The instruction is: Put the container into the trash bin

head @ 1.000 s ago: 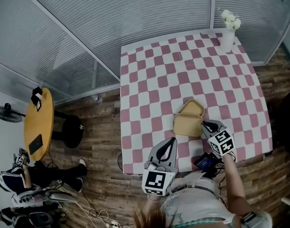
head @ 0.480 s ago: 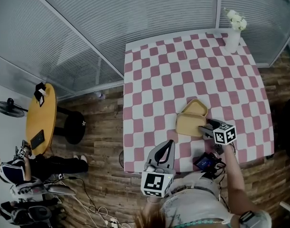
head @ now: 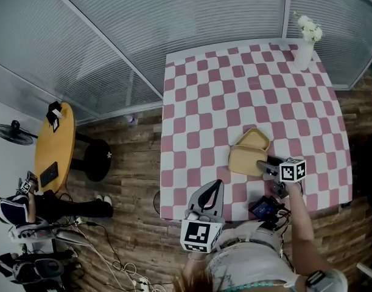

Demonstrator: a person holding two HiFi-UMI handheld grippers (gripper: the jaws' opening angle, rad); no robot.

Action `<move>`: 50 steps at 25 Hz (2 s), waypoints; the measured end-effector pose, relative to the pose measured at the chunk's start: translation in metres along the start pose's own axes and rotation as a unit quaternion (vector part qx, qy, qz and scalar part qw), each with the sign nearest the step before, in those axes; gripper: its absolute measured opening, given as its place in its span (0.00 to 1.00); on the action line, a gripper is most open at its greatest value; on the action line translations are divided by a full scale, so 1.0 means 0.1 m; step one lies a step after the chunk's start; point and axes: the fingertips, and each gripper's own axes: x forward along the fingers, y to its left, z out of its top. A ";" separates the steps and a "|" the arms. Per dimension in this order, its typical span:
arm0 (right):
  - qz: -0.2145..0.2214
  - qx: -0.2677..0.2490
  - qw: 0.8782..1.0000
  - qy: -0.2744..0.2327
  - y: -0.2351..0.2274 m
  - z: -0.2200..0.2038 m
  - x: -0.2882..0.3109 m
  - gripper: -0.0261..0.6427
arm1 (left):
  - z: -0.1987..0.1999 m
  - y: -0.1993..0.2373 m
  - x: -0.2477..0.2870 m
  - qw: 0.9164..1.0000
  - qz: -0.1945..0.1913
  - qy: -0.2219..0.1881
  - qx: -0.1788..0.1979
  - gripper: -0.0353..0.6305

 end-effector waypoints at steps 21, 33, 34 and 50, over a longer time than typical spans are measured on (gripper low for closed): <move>-0.053 -0.235 0.970 0.031 0.56 0.15 -0.16 0.36 | 0.06 -0.12 0.01 1.000 -0.023 -0.017 0.004 0.06; -0.080 -0.387 0.918 0.030 1.15 0.29 -0.29 0.35 | -0.14 -0.20 0.05 0.999 -0.034 -0.001 0.003 0.06; -0.083 -0.397 0.914 0.027 1.18 0.31 -0.31 0.35 | -0.14 -0.20 0.05 0.999 -0.033 -0.001 0.003 0.06; -0.111 -0.487 0.862 -0.082 1.98 0.87 -0.80 0.35 | 0.00 -0.21 0.01 0.999 -0.011 -0.041 0.007 0.06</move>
